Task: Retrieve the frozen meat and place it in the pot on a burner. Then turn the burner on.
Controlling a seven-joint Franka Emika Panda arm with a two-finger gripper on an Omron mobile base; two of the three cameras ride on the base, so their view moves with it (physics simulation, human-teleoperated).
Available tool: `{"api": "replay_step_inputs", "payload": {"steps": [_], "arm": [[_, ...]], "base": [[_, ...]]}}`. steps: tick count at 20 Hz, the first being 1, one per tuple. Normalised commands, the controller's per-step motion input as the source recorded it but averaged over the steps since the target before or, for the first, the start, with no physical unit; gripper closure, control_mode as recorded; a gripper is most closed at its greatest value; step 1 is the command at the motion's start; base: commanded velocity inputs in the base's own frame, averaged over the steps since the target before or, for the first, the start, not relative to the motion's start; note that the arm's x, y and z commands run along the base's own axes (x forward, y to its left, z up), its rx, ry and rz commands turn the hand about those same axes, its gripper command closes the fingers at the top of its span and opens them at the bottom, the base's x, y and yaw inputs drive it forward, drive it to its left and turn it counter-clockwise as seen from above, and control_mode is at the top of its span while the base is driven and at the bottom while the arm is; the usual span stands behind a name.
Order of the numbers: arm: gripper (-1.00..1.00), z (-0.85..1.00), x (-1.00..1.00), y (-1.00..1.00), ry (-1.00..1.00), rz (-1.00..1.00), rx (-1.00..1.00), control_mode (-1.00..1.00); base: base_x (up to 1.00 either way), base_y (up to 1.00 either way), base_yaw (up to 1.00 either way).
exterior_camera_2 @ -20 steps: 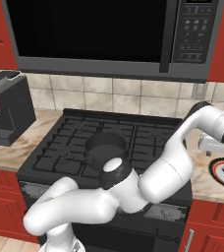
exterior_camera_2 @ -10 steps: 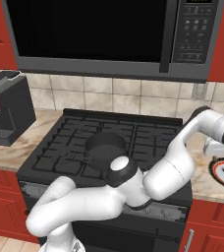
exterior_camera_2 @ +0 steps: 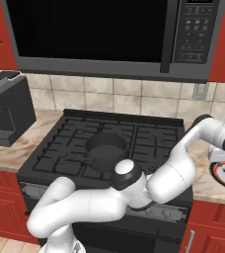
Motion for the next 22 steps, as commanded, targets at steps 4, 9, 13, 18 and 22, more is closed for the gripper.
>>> {"api": "replay_step_inputs", "payload": {"steps": [4,9,13,18,22], "arm": [[-1.00,-0.04,0.28,-0.12,0.00,0.07,0.00,-1.00],[-1.00,-0.27,0.27,-0.18,0.00,0.06,0.00,-1.00],[-1.00,-0.10,0.22,-0.26,0.00,0.03,0.00,-1.00],[-1.00,0.00,0.28,-0.36,0.03,0.02,0.00,-1.00],[-1.00,0.00,0.42,-0.34,0.11,0.00,0.00,-1.00]], "base": [[0.00,0.00,0.00],[0.00,0.00,0.00],[0.00,0.00,0.00],[0.00,0.00,0.00],[0.00,0.00,0.00]]}}
